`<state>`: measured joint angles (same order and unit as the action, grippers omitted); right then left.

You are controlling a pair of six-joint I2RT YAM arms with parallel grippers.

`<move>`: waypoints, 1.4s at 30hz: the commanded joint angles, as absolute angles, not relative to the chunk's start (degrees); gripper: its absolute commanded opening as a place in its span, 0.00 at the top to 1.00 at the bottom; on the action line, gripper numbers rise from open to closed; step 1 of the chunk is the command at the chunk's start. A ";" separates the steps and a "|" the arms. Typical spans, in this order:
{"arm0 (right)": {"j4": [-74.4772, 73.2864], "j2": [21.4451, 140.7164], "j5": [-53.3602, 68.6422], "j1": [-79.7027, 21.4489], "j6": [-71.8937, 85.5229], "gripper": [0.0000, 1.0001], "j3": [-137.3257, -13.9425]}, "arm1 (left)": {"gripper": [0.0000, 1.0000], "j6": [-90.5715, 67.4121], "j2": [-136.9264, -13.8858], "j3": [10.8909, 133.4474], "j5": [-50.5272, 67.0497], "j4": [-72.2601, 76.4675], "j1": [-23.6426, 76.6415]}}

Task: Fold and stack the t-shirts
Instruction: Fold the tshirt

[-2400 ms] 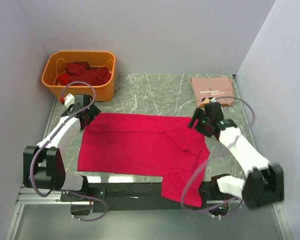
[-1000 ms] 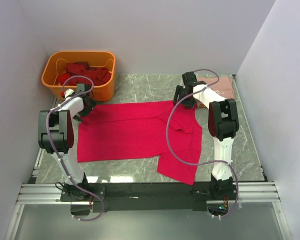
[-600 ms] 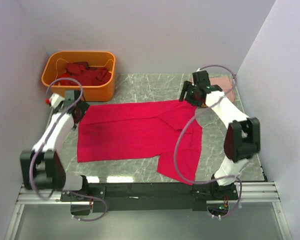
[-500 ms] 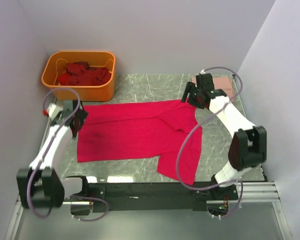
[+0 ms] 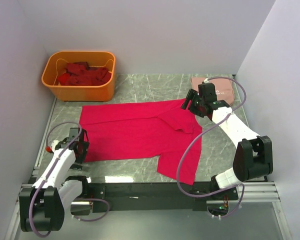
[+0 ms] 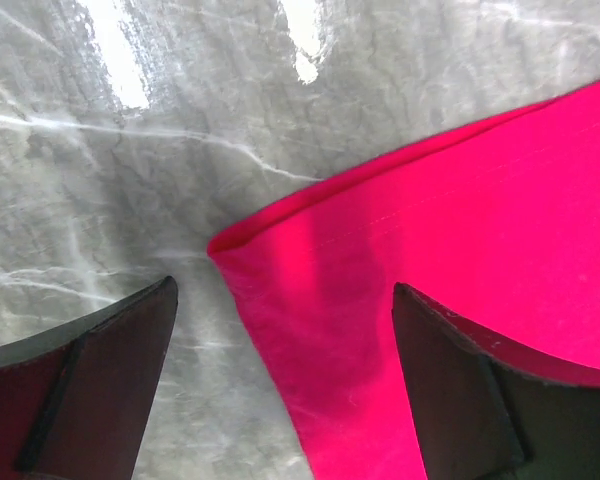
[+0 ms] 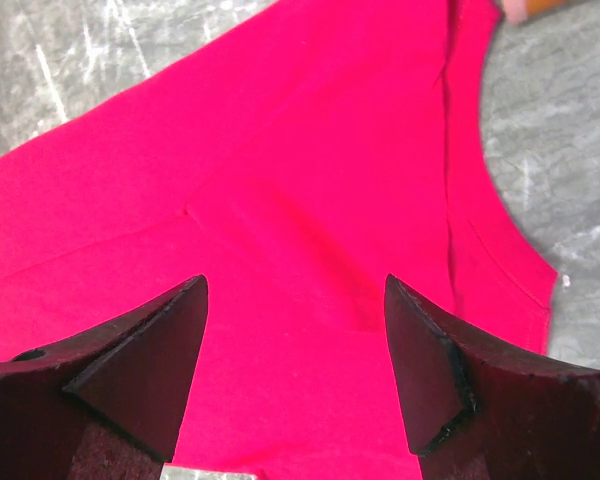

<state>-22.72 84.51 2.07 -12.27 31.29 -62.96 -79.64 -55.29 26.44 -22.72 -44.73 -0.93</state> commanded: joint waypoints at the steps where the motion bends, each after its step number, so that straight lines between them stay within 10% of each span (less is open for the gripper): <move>1: -19.34 84.02 3.25 -12.39 31.55 0.22 -63.19 | 0.09 -82.88 -55.45 24.70 -24.26 -43.07 -0.79; 16: -21.70 82.88 3.33 -12.83 32.17 0.23 -61.80 | 0.69 -82.53 -62.84 26.45 -27.07 -40.35 -0.79; 20: -24.08 81.48 3.16 -14.94 32.17 0.22 -58.63 | 0.99 -81.39 -63.54 26.46 -27.16 -39.29 -0.79; 42: -51.94 60.13 5.80 -47.98 41.74 0.28 -34.11 | 0.99 -76.73 -58.27 24.35 -23.56 -34.45 -0.79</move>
